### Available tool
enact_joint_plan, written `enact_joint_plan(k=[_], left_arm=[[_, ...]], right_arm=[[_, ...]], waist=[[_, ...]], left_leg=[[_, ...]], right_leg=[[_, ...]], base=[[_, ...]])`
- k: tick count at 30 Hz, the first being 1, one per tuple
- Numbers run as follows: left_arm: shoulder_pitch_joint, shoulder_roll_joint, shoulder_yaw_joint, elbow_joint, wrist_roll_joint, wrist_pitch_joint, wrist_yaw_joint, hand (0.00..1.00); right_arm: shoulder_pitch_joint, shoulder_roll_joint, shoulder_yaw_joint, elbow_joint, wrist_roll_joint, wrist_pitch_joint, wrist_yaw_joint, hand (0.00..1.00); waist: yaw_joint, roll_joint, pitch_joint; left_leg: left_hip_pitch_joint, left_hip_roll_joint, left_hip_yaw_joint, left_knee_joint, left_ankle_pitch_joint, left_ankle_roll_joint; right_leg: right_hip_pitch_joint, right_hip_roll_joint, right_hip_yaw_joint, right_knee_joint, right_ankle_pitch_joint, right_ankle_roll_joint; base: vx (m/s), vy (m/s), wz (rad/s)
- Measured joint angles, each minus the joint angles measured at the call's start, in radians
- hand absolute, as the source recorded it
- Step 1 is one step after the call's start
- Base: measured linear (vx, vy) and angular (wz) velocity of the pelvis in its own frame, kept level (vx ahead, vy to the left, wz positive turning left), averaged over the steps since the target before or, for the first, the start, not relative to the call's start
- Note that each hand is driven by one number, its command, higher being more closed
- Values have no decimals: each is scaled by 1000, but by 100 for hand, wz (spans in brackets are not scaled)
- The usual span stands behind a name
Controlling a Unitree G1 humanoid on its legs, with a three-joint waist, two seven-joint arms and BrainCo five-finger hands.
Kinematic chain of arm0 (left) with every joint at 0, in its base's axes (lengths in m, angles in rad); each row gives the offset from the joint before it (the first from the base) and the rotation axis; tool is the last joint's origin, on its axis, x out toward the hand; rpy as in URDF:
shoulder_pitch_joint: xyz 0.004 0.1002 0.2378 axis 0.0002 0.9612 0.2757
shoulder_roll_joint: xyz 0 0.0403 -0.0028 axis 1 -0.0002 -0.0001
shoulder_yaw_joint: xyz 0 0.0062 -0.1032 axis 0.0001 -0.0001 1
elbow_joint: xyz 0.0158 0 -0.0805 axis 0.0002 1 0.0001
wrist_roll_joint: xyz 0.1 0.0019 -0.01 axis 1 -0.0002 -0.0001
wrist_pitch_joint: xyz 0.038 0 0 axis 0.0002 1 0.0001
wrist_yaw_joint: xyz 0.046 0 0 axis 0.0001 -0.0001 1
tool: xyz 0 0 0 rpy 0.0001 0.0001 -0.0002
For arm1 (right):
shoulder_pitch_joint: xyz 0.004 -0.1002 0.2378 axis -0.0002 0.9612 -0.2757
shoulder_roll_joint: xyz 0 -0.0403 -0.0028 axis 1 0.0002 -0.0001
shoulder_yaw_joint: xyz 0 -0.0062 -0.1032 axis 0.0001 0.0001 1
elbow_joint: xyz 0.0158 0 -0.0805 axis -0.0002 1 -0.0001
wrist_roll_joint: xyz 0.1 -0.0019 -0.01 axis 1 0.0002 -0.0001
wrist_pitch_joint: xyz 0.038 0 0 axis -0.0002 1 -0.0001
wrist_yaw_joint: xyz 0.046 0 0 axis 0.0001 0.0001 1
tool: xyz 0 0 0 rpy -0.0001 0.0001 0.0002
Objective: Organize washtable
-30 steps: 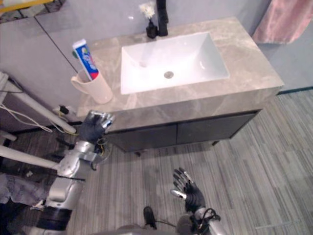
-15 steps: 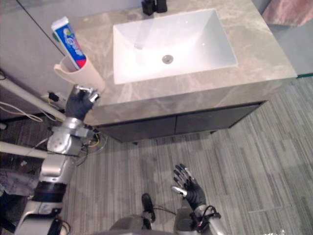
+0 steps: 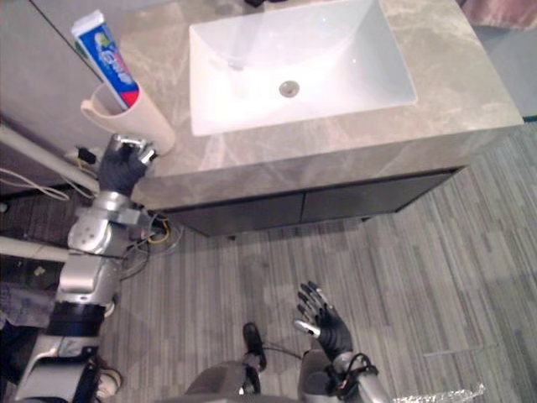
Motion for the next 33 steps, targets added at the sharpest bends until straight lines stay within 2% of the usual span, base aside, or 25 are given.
enact_joint_plan(k=[6, 9, 19, 33], left_arm=[[-32, 33, -3, 82, -2, 0, 17, 100], [-63, 49, -9, 124, -6, 0, 18, 100], [-189, 182, -25, 241, -21, 0, 21, 100], [-369, 255, -111, 348, -74, 0, 38, 100]], right_arm=[[0, -2, 0, 0, 0, 0, 1, 0], [1, -2, 1, -1, 0, 0, 1, 0], [2, -3, 2, -2, 1, -1, 1, 0], [6, -32, 30, -4, 8, -2, 18, 0]], waist=[[1, -5, 7], [2, -17, 20], [3, -30, 36], [4, -41, 55]], left_leg=[[-22, 0, 13, 9, -1, -1], [-34, 3, 14, 38, -16, -1], [-81, 0, 14, 71, -21, 2], [-116, 0, 10, 99, -23, 4]], right_leg=[[-32, -2, 19, 12, 0, 0], [-35, -2, 23, 16, 0, -1], [-79, -13, 29, 41, 3, -4], [-99, -17, 26, 45, 11, -10]], base=[[1, -7, -7], [0, 0, 0], [0, 0, 0], [-2, 0, 0]])
